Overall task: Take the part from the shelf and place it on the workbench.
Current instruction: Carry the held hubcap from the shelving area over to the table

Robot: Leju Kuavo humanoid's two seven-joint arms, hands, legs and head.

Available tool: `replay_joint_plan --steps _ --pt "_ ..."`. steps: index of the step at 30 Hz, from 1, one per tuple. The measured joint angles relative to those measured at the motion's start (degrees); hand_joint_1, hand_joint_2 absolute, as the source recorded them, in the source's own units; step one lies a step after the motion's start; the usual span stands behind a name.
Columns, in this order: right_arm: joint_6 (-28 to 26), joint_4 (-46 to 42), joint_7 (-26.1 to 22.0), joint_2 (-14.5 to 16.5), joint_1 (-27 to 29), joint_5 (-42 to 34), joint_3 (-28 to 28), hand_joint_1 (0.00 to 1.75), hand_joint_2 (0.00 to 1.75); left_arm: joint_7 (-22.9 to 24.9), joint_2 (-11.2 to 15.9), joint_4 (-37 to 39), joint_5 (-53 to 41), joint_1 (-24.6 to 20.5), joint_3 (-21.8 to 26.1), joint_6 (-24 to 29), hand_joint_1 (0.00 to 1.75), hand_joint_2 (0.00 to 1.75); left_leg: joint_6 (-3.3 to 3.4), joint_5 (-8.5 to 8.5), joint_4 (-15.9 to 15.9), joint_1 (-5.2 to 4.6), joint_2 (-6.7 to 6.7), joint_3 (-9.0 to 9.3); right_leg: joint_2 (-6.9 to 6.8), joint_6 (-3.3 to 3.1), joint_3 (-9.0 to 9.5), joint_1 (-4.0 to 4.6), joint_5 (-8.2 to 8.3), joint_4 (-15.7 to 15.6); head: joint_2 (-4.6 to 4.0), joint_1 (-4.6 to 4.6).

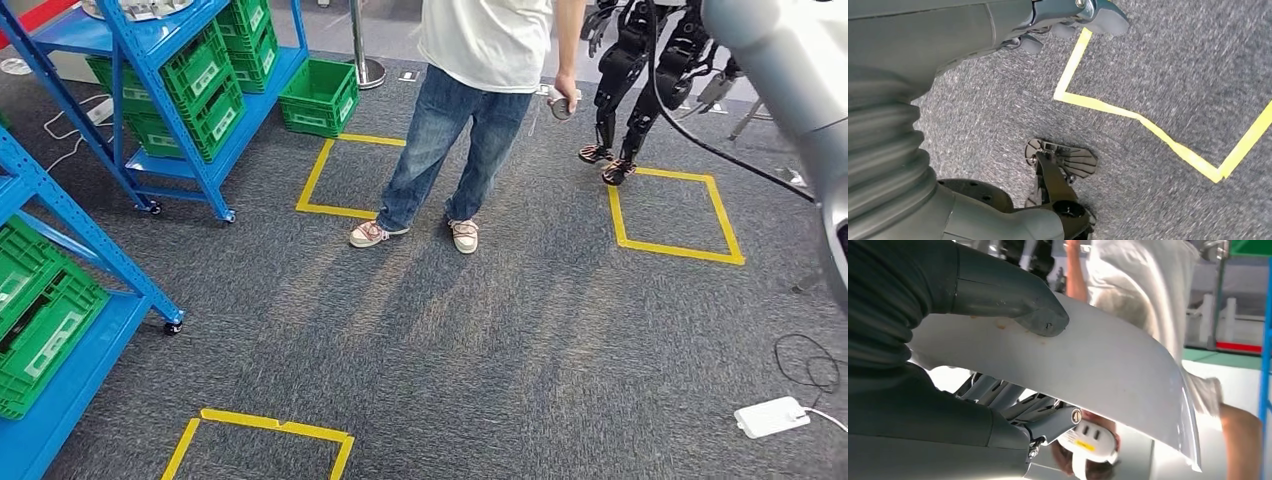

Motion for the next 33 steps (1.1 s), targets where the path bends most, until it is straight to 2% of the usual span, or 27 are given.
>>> replay_joint_plan --steps 1,2,3,5,6,7,8,10,12,13,15,16,17,18,19,20,21,22,23,25,26,28,30,31,32,33 --pt "0.1 0.1 0.0 0.1 0.2 0.0 0.0 1.75 1.75 0.0 0.0 0.0 0.0 0.0 0.0 0.0 0.00 1.75 0.06 -0.08 0.1 -0.04 0.55 -0.01 -0.08 0.05 -1.30 -0.02 -0.67 2.6 0.00 -0.01" --pt "0.2 0.3 0.0 0.1 0.3 0.1 0.0 1.75 1.75 0.0 0.0 0.0 0.0 0.0 0.0 -0.1 0.00 1.75 0.08 -0.18 0.2 -0.08 1.10 0.00 -0.17 0.04 -1.62 -0.04 -0.33 3.2 0.00 0.00" --pt "0.2 0.4 0.0 0.2 0.3 0.1 0.0 1.75 1.75 0.0 0.0 0.0 0.0 0.0 0.0 -0.1 0.00 1.75 0.04 -0.30 0.2 -0.10 1.62 0.03 -0.35 -0.03 -0.73 -0.04 0.95 1.5 0.00 0.00" --pt "0.2 0.6 0.0 0.3 0.1 0.1 -0.1 1.75 1.75 0.0 0.0 0.0 0.0 0.0 0.0 -0.3 0.00 1.75 -0.25 -0.63 0.4 -0.21 2.54 0.17 -1.57 -0.36 3.38 0.15 4.20 -6.2 0.00 -0.02" --pt "0.2 0.6 0.0 0.4 0.1 0.2 -0.2 1.75 1.75 0.0 0.0 0.0 0.0 0.0 0.0 -0.3 0.00 1.75 -0.48 -0.81 0.5 -0.33 2.95 0.25 -2.21 -0.65 5.12 0.34 5.23 -9.5 0.00 -0.02" --pt "0.2 0.6 0.0 0.5 0.0 0.2 -0.3 1.75 1.75 0.0 0.1 0.0 0.0 0.0 0.0 -0.4 0.00 1.75 -0.77 -0.94 0.5 -0.46 3.31 0.34 -2.63 -0.96 6.16 0.54 5.67 -11.6 0.00 -0.03" --pt "0.2 0.7 -0.1 0.7 0.0 0.2 -0.4 1.75 1.75 0.0 0.1 0.0 0.0 -0.1 0.0 -0.5 0.00 1.75 -1.05 -1.03 0.4 -0.56 3.66 0.43 -2.70 -1.28 6.43 0.74 5.60 -12.4 0.00 -0.04" --pt "0.1 1.0 -0.1 0.8 0.0 0.5 -0.5 1.75 1.75 0.0 0.1 0.0 0.0 -0.1 0.0 -0.7 0.00 1.75 -1.62 -1.18 0.3 -0.59 4.21 0.57 -1.79 -1.86 6.36 0.67 5.84 -12.6 0.00 -0.05" --pt "-0.2 1.2 -0.2 1.0 0.0 0.9 -0.7 1.75 1.75 0.0 0.1 0.0 -0.2 -0.1 0.0 -1.0 0.00 1.75 -2.19 -2.46 1.8 -0.52 3.00 -0.06 -1.03 -2.45 6.49 0.35 6.05 -12.9 0.00 -0.08" --pt "-0.3 1.3 -0.3 1.2 0.1 1.1 -0.8 1.75 1.75 0.0 0.1 0.0 -0.2 -0.1 0.0 -1.1 0.00 1.75 -2.43 -3.88 4.2 -0.46 1.91 -1.16 -0.68 -2.73 6.56 0.18 6.14 -13.0 0.00 -0.09" --pt "-0.5 1.6 -0.4 1.7 0.4 1.4 -0.9 1.75 1.75 0.0 0.1 0.0 -0.4 -0.1 0.0 -1.4 0.00 1.75 -2.64 -7.32 11.6 -0.36 0.27 -4.59 0.16 -3.05 6.56 0.17 6.11 -13.0 0.00 -0.10" --pt "-0.6 1.7 -0.4 1.9 0.6 1.4 -0.9 1.75 1.75 0.1 0.1 0.0 -0.4 0.0 0.0 -1.5 0.00 1.75 -2.69 -8.28 14.8 -0.34 0.01 -6.22 0.69 -3.09 6.56 0.18 6.09 -13.0 0.00 -0.10" --pt "-0.6 1.8 -0.4 2.0 0.8 1.5 -0.9 1.75 1.75 0.1 0.1 0.0 -0.4 0.0 0.0 -1.5 0.00 1.75 -2.71 -8.15 16.2 -0.31 -0.10 -7.09 1.24 -3.10 6.57 0.17 6.07 -13.0 0.00 -0.10" --pt "-0.7 1.9 -0.5 2.1 1.0 1.6 -0.9 1.75 1.75 0.1 0.1 0.0 -0.5 0.0 0.0 -1.6 0.00 1.75 -2.71 -6.88 15.3 -0.24 -0.19 -6.94 1.79 -3.06 6.58 0.15 6.05 -13.0 0.00 -0.10" --pt "-0.7 2.0 -0.5 2.1 1.1 1.8 -0.9 1.75 1.75 0.2 0.1 0.0 -0.6 0.0 0.0 -1.6 0.00 1.75 -2.68 -4.83 12.5 -0.13 -0.46 -5.80 2.34 -2.96 6.60 0.11 6.02 -12.9 0.00 -0.10" --pt "-0.8 2.1 -0.6 2.1 1.1 1.9 -0.9 1.75 1.75 0.2 0.1 0.0 -0.6 0.0 0.0 -1.6 0.00 1.75 -2.63 -2.72 8.5 0.05 -1.23 -4.12 2.84 -2.80 6.58 0.05 5.94 -12.7 0.00 -0.09" --pt "-0.8 2.2 -0.7 2.1 1.1 2.1 -1.0 1.75 1.75 0.2 0.1 0.0 -0.6 0.0 0.0 -1.6 0.00 1.75 -2.58 -1.35 4.9 0.20 -2.21 -2.41 3.36 -2.53 6.46 0.07 5.86 -12.5 0.00 -0.08" --pt "-0.8 2.3 -0.7 2.2 1.1 2.2 -1.1 1.75 1.75 0.2 0.1 0.0 -0.7 0.0 0.0 -1.6 0.00 1.75 -2.48 -0.64 2.4 0.30 -2.99 -1.20 3.85 -2.19 6.29 0.07 5.85 -12.3 0.00 -0.06" --pt "-0.8 2.4 -0.8 2.2 1.1 2.3 -1.2 1.75 1.75 0.2 0.1 0.0 -0.7 0.0 0.0 -1.6 0.00 1.75 -2.30 -0.59 1.1 0.27 -3.45 -0.56 4.38 -1.80 6.11 0.02 5.90 -12.3 0.00 -0.05" --pt "-0.8 2.6 -0.9 2.2 1.1 2.3 -1.3 1.75 1.75 0.2 0.1 0.0 -0.7 0.0 0.0 -1.6 0.00 1.75 -1.66 -0.67 0.9 0.09 -2.77 -0.30 5.43 -0.99 5.92 -0.16 6.19 -12.5 0.00 -0.06" --pt "-0.8 2.7 -0.9 2.1 1.2 2.3 -1.5 1.75 1.75 0.2 0.1 0.0 -0.7 -0.1 0.0 -1.6 0.00 1.75 -1.27 -0.56 0.8 0.09 -2.21 -0.17 5.33 -0.67 5.76 -0.22 6.13 -12.4 0.00 -0.03" --pt "-0.9 2.9 -1.0 2.0 1.0 2.3 -1.7 1.75 1.75 0.2 0.1 0.0 -0.8 -0.1 0.0 -1.6 0.00 1.75 -0.62 -0.36 0.4 0.23 -1.18 0.03 3.40 -0.24 4.33 -0.08 4.55 -9.6 0.00 0.18" --pt "-0.9 3.1 -1.1 2.0 1.1 2.4 -1.9 1.75 1.75 0.2 0.1 0.0 -0.9 0.0 0.0 -1.6 0.00 1.75 -0.22 -0.46 0.3 0.10 -0.12 0.11 0.89 0.00 0.75 0.03 1.28 -2.4 0.00 0.33" --pt "-0.9 3.1 -1.1 2.0 1.4 2.4 -1.9 1.75 1.75 0.2 0.1 0.0 -1.0 0.0 0.0 -1.6 0.00 1.75 -0.09 -0.55 0.3 0.00 0.46 0.13 0.34 0.07 -1.09 0.02 0.06 1.2 0.00 0.33" --pt "-0.9 3.2 -1.2 2.0 1.7 2.5 -1.9 1.75 1.75 0.2 0.1 0.0 -1.0 0.1 0.0 -1.6 0.00 1.75 0.00 -0.66 0.3 -0.09 1.06 0.18 0.04 0.07 -2.27 0.00 -0.31 3.4 0.00 0.33" --pt "-0.9 3.3 -1.2 2.0 1.9 2.6 -1.9 1.75 1.75 0.2 0.1 0.0 -1.0 0.1 0.0 -1.6 0.00 1.75 0.03 -0.78 0.4 -0.16 1.63 0.25 -0.14 0.01 -2.29 -0.01 0.43 3.2 0.00 0.34"
